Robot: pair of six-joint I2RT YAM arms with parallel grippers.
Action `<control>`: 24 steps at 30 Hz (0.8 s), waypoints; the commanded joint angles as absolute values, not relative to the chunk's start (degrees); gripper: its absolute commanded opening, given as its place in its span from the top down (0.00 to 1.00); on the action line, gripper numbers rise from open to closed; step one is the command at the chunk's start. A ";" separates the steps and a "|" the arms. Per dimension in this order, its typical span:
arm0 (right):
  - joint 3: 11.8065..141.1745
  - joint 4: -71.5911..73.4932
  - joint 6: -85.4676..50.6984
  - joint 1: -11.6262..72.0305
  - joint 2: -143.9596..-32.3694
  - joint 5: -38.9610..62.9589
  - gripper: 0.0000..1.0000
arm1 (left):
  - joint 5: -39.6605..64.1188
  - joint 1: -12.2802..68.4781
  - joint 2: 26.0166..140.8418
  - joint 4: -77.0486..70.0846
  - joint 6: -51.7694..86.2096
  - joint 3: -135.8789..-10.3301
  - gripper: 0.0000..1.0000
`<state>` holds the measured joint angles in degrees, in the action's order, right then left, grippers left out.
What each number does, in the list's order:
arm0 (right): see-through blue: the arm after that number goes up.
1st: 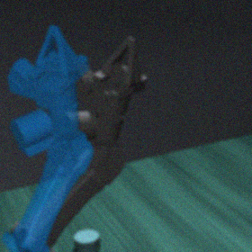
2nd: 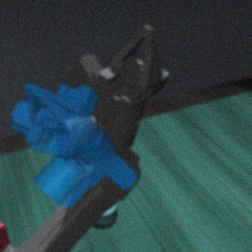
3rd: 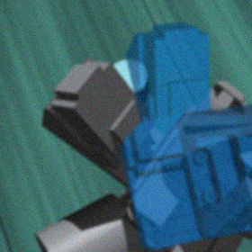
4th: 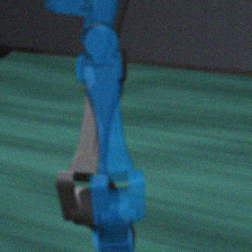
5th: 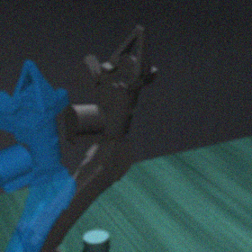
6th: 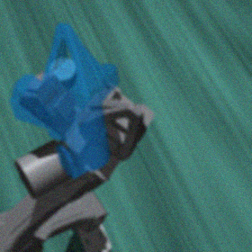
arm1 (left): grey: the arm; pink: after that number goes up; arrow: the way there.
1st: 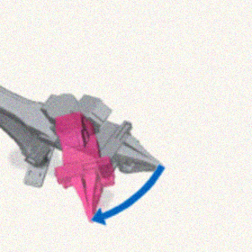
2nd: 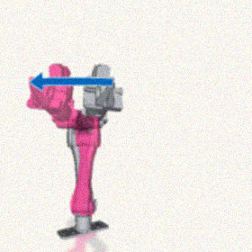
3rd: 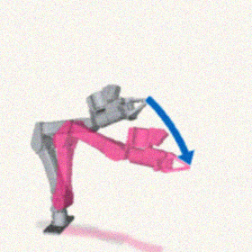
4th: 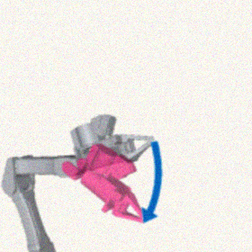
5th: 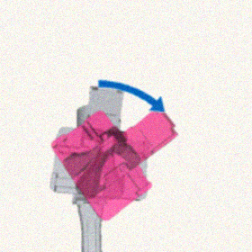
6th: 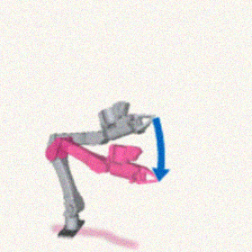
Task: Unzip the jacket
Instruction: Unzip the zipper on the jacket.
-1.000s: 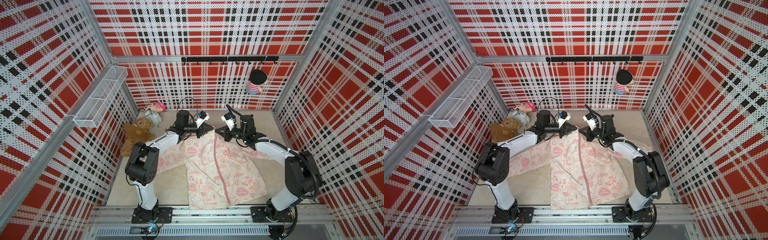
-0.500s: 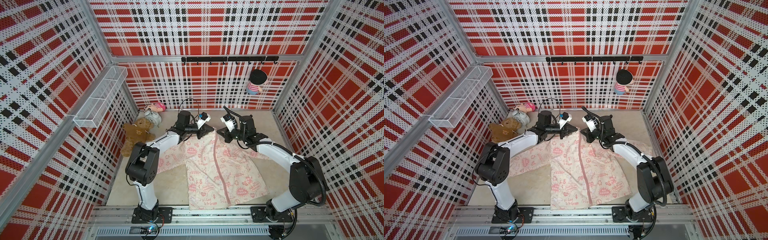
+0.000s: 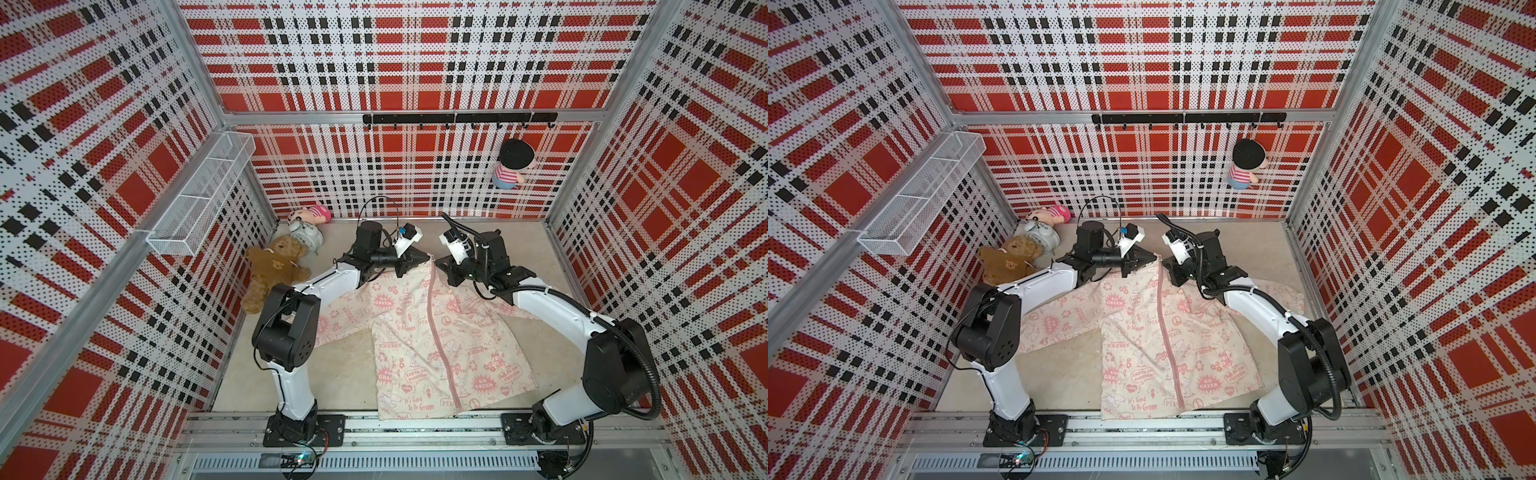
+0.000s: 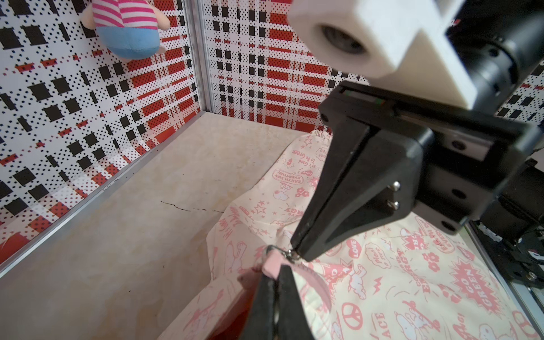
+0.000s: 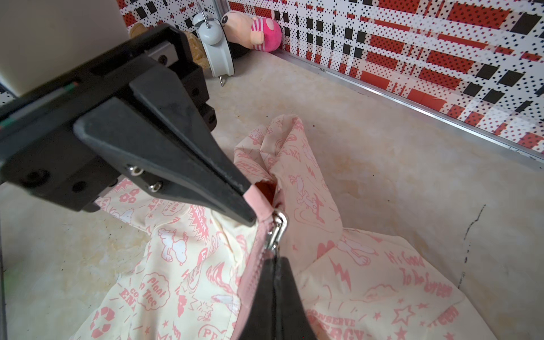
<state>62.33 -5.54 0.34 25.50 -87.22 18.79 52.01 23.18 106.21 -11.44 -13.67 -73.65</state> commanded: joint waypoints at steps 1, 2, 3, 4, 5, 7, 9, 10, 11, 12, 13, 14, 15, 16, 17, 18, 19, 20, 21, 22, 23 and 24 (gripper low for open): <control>57.22 -9.53 -1.72 27.23 -86.62 8.35 1.00 | 48.59 21.38 106.64 -18.90 -9.64 -77.56 1.00; 56.23 -8.46 -2.49 27.91 -86.69 5.85 1.00 | 48.59 21.21 106.87 -19.02 -8.82 -78.18 1.00; 55.02 -7.19 -3.40 28.46 -86.74 4.12 1.00 | 48.50 21.02 107.09 -19.60 -7.90 -78.67 1.00; 53.57 -5.27 -4.41 29.02 -86.62 2.08 1.00 | 48.47 20.78 107.21 -20.49 -6.64 -78.98 1.00; 51.97 -3.14 -5.25 29.67 -86.41 -0.17 1.00 | 48.40 20.53 107.25 -21.55 -5.33 -79.18 1.00; 49.33 0.76 -6.72 30.86 -86.03 -4.68 1.00 | 47.96 19.87 107.57 -23.73 -2.52 -79.49 1.00; 48.14 3.45 -7.21 32.00 -85.88 -9.09 1.00 | 48.06 19.19 107.91 -25.64 0.33 -79.78 1.00; 48.01 4.87 -6.65 32.37 -85.87 -10.85 1.00 | 48.22 18.91 108.17 -25.84 1.01 -80.10 1.00; 48.20 6.40 -5.82 32.60 -85.75 -12.75 1.00 | 48.37 18.73 108.32 -25.75 1.27 -80.41 1.00; 48.50 7.91 -4.77 32.45 -85.46 -13.83 1.00 | 48.64 18.57 108.28 -25.75 1.22 -80.42 1.00; 48.84 9.69 -3.37 32.27 -85.30 -14.54 1.00 | 48.98 18.39 108.20 -25.31 0.65 -80.42 1.00; 49.80 10.77 -1.44 31.88 -85.30 -13.96 1.00 | 49.52 18.16 107.85 -24.28 -0.28 -80.42 1.00; 51.11 10.66 -0.03 31.38 -85.62 -12.73 1.00 | 50.68 17.87 107.56 -23.84 -0.99 -80.27 0.99; 53.05 10.11 1.15 30.78 -86.22 -12.14 1.00 | 52.44 17.61 107.04 -23.50 -1.58 -79.92 0.88; 54.72 9.36 1.92 30.20 -86.76 -10.84 1.00 | 53.86 17.41 106.33 -22.88 -2.44 -79.45 0.76; 55.68 9.10 2.41 29.49 -87.02 -9.01 1.00 | 54.51 17.32 105.67 -22.25 -3.43 -78.95 0.66; 56.07 9.48 2.99 28.81 -87.10 -6.82 1.00 | 54.65 17.31 104.61 -21.25 -5.01 -78.37 0.55; 55.74 10.54 3.44 28.41 -86.85 -5.51 1.00 | 54.78 17.33 103.59 -19.81 -7.12 -77.76 0.29; 55.41 11.24 3.97 28.16 -86.67 -5.11 1.00 | 54.62 17.40 102.82 -17.71 -9.55 -77.66 0.10; 55.07 11.51 4.65 28.12 -86.34 -4.56 1.00 | 54.01 17.56 102.14 -14.29 -12.76 -78.09 0.02; 54.42 12.17 5.15 28.04 -85.95 -4.09 1.00 | 52.78 17.87 101.88 -9.87 -16.66 -79.15 0.02; 53.60 13.19 5.18 28.04 -85.49 -3.75 1.00 | 51.28 18.33 101.98 -6.24 -19.59 -80.56 0.02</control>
